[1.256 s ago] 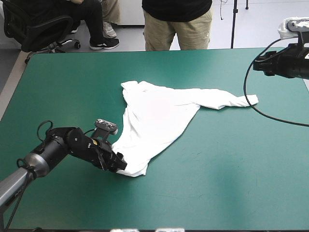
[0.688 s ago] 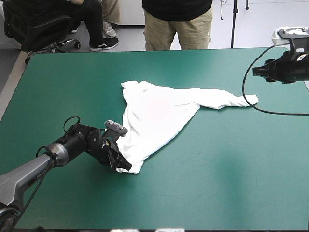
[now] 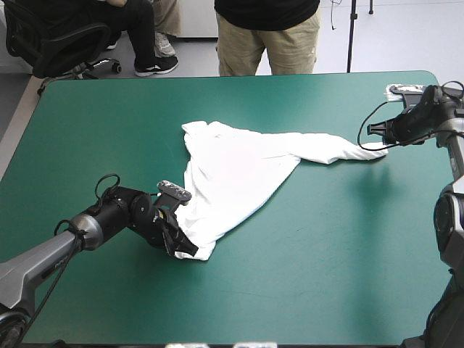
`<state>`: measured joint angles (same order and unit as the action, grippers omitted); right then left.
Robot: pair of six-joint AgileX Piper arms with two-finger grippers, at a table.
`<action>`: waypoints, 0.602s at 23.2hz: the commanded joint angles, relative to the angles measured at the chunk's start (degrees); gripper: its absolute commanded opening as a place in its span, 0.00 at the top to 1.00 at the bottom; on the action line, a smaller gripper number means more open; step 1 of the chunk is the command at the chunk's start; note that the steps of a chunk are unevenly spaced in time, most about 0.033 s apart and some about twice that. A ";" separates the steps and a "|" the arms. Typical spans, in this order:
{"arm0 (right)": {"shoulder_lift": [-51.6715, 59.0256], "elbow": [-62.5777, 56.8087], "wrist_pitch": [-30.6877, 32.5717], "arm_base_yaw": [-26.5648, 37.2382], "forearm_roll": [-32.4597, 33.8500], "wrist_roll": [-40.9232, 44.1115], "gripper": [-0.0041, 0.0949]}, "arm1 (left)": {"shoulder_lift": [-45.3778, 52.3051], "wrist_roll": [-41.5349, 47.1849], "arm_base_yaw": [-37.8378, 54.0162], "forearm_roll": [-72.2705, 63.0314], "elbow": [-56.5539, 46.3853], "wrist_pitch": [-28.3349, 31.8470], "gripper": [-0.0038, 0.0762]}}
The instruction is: Fold the cloth
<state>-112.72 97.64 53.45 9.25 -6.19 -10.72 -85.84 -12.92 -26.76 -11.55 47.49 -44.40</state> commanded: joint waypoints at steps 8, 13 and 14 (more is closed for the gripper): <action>-4.54 1.42 -6.43 0.36 -3.98 -1.06 0.55 | -1.97 0.03 -0.61 -2.24 -0.81 5.39 0.96; -5.98 1.54 -2.45 0.36 -10.41 -5.65 0.92 | -1.97 0.23 -0.61 -2.24 -0.81 7.09 0.96; -5.87 1.61 -1.59 0.36 -9.99 -5.50 0.96 | -1.60 0.23 -0.61 -2.09 -0.81 7.12 0.96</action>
<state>-120.92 98.19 49.61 9.32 -14.85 -15.31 -85.84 -12.96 -26.76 -11.55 47.49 -43.89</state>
